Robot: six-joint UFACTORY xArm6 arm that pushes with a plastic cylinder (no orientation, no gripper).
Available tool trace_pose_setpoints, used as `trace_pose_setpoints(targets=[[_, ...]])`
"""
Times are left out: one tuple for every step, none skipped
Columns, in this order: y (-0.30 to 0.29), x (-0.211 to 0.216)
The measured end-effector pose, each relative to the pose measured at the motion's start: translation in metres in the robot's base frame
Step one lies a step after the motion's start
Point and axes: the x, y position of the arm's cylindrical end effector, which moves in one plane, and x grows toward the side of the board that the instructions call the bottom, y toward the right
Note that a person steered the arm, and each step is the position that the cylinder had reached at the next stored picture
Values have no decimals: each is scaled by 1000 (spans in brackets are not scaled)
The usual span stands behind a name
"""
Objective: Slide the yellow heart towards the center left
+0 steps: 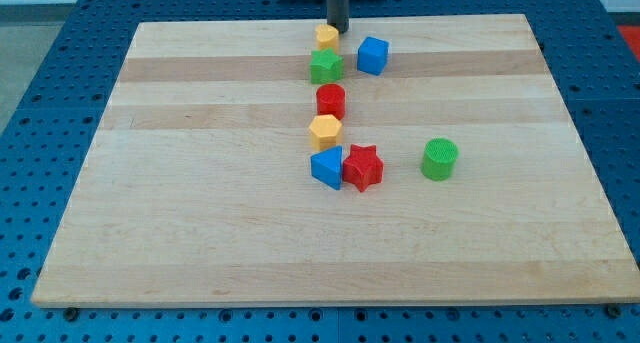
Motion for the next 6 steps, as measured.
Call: trace_pose_setpoints(targets=[[-15, 5], [-44, 15], [-77, 42], [-112, 72], [-119, 68], [-97, -11]])
